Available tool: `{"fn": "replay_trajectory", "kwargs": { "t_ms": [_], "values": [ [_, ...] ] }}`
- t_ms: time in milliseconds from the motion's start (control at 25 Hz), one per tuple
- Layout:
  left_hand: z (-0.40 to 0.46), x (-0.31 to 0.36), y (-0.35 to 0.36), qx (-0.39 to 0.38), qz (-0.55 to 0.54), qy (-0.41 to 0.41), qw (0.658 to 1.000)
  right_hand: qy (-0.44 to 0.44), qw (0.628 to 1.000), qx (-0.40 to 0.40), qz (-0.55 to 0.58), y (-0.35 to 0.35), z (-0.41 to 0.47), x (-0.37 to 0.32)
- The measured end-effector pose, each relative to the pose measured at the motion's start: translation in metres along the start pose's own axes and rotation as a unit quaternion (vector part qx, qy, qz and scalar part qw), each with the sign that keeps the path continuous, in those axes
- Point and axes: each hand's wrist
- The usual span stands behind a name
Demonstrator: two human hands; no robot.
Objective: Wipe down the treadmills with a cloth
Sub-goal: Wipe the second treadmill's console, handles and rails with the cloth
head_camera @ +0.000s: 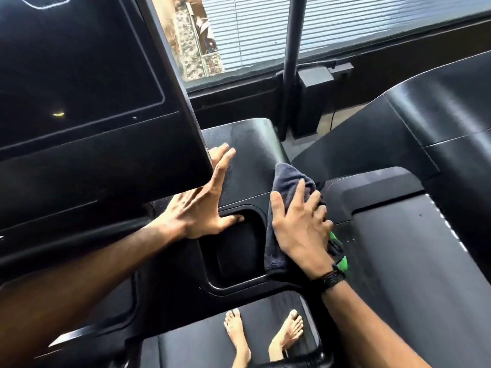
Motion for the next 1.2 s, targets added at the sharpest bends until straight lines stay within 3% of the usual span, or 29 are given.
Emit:
{"fn": "replay_trajectory", "kwargs": {
  "t_ms": [120, 320, 440, 560, 720, 920, 1040, 1200],
  "values": [
    [0.001, 0.0, 0.0, -0.001, -0.001, -0.004, 1.0, -0.084, 0.992, 0.074, -0.053, 0.005, 0.033, -0.052],
    [0.002, 0.001, -0.003, -0.016, -0.008, -0.009, 1.0, -0.104, 0.994, 0.021, 0.008, -0.005, 0.146, -0.125],
    [-0.001, 0.002, -0.003, -0.006, -0.012, -0.021, 1.0, -0.172, 0.985, 0.009, 0.013, -0.004, 0.128, -0.098],
    [-0.001, 0.0, -0.001, 0.0, -0.015, -0.016, 1.0, -0.212, 0.977, 0.018, -0.001, 0.003, 0.046, -0.025],
    [-0.001, 0.0, 0.001, 0.004, -0.017, -0.007, 1.0, -0.185, 0.983, -0.001, -0.017, -0.004, -0.023, 0.03],
    [0.003, -0.005, 0.003, -0.003, -0.025, -0.004, 1.0, -0.145, 0.989, 0.035, -0.005, -0.001, 0.07, -0.056],
    [0.003, -0.004, 0.002, -0.013, -0.021, -0.012, 1.0, -0.122, 0.989, -0.011, 0.08, -0.002, 0.151, -0.091],
    [0.0, 0.001, -0.003, -0.018, -0.01, -0.027, 0.999, -0.085, 0.959, -0.1, 0.251, -0.002, 0.177, -0.06]
  ]
}}
Point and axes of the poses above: each hand's wrist, its own z-axis towards the middle knuckle, its own y-axis out of the palm, x = y × z, and after that the axes turned 3 degrees about x, right-handed
